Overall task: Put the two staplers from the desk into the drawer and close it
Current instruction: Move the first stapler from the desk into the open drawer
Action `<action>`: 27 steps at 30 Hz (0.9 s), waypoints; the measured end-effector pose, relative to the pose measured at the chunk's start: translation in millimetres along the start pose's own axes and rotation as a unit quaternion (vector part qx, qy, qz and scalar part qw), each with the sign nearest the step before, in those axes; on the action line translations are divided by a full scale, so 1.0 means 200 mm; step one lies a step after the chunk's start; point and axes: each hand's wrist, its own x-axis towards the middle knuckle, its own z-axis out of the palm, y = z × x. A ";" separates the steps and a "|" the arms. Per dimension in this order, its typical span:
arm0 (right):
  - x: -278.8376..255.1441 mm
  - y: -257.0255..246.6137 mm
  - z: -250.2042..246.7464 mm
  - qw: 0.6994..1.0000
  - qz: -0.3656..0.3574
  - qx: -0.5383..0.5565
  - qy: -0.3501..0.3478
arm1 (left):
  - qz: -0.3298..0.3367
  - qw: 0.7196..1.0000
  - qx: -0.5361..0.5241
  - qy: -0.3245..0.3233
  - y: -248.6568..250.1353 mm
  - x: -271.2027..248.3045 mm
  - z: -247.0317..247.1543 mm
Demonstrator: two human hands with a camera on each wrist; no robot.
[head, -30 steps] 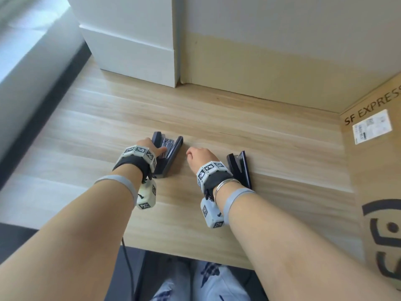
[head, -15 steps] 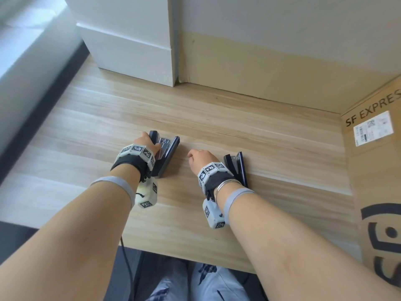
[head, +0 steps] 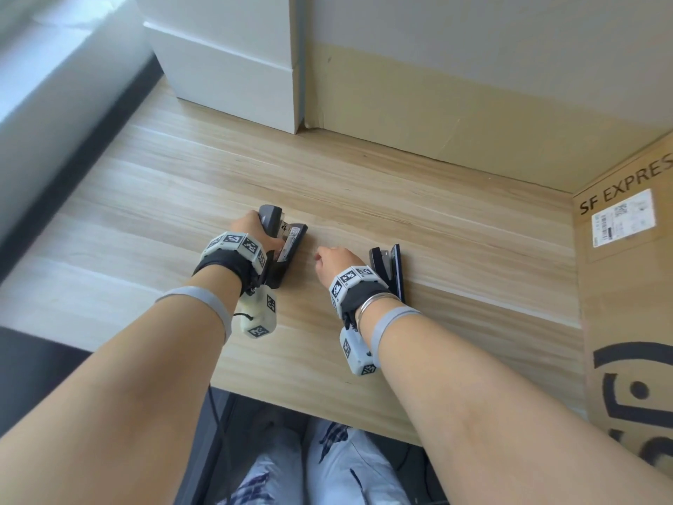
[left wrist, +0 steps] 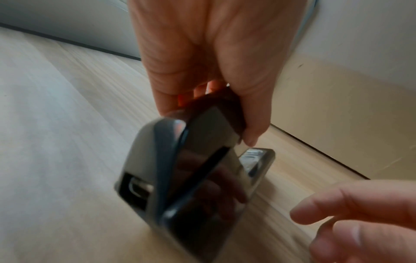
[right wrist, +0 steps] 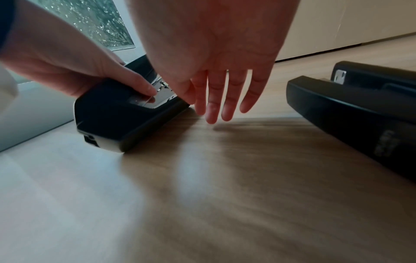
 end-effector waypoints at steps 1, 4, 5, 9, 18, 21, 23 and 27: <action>-0.01 0.00 0.00 1.000 0.000 -0.001 -0.002 | 0.004 1.000 -0.009 0.014 0.00 -0.02 0.00; -0.02 0.00 0.01 1.000 -0.002 -0.005 -0.004 | 0.018 0.998 -0.036 0.041 -0.03 -0.08 -0.03; -0.03 -0.01 0.01 1.000 -0.004 -0.007 -0.004 | 0.020 0.998 -0.036 0.044 -0.05 -0.10 -0.04; -0.06 -0.08 0.04 1.000 -0.013 -0.018 0.002 | 0.017 0.997 -0.015 0.068 -0.17 -0.18 -0.12; -0.22 -0.43 0.33 0.998 -0.046 -0.048 0.006 | -0.020 0.995 -0.041 0.084 -0.70 -0.42 -0.31; -0.26 -0.56 0.43 0.996 -0.060 -0.063 0.009 | -0.043 0.993 -0.048 0.094 -0.94 -0.51 -0.33; -0.28 -0.63 0.49 0.995 -0.061 -0.076 0.020 | -0.061 0.992 -0.054 0.101 -1.10 -0.57 -0.34; -0.30 -0.77 0.64 0.992 -0.064 -0.081 0.069 | -0.113 0.985 -0.079 0.106 -1.44 -0.68 -0.33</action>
